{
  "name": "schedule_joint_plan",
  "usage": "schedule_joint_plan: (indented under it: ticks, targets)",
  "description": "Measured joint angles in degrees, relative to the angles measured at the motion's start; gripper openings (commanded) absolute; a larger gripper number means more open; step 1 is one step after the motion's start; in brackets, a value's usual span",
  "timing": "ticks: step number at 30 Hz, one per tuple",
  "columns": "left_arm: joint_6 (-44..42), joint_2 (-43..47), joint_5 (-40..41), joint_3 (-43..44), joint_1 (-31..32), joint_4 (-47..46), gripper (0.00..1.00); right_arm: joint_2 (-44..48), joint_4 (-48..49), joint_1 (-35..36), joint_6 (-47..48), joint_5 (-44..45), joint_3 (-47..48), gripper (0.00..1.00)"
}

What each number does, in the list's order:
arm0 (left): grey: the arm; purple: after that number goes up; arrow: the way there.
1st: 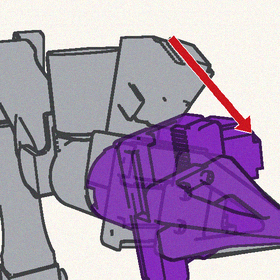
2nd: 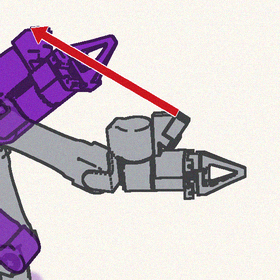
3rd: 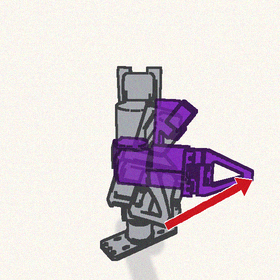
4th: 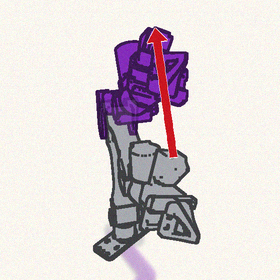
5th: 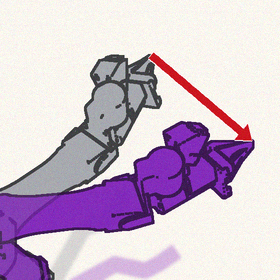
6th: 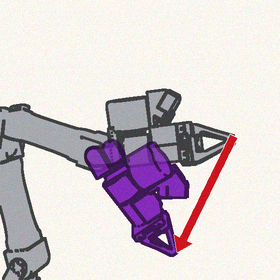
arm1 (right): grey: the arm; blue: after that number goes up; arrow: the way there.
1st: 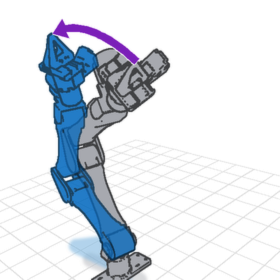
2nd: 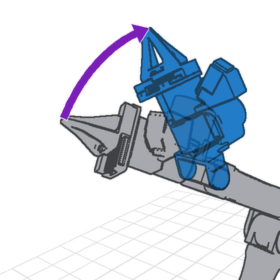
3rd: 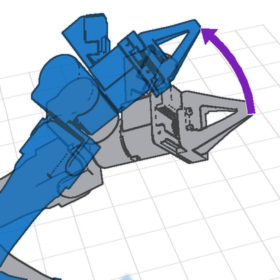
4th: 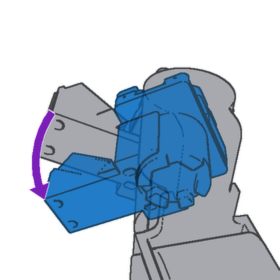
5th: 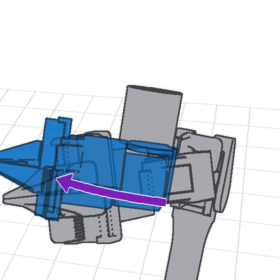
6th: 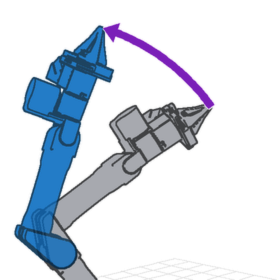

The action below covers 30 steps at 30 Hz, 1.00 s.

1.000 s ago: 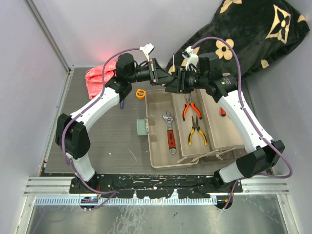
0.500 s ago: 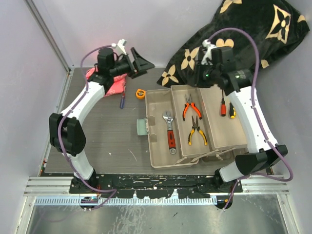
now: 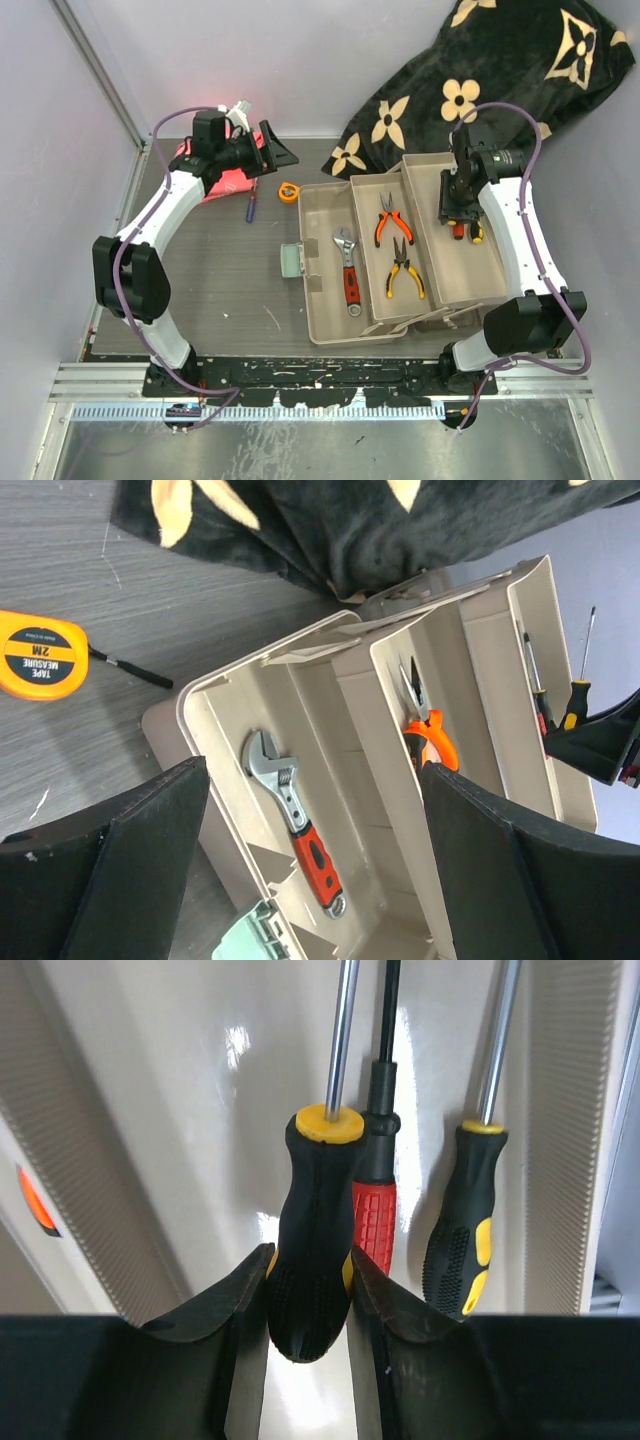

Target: Pack the tool kit

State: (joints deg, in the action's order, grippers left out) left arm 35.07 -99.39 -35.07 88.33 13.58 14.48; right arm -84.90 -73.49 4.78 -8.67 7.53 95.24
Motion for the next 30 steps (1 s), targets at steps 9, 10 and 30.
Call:
schedule_joint_plan:
  ticks: [9,10,30]
  targets:
    - [-2.0,0.0,0.7,-0.1,0.0,2.5,0.88,0.1,-0.8,0.0,0.2,-0.1,-2.4,0.08]
    - [-2.1,0.0,0.8,-0.1,0.0,2.6,0.88,0.1,-0.8,0.0,0.2,-0.2,-2.4,0.09]
    - [-3.1,0.0,1.1,-1.5,0.0,3.3,0.88,0.1,-2.6,0.1,0.2,-3.9,-5.0,0.51]
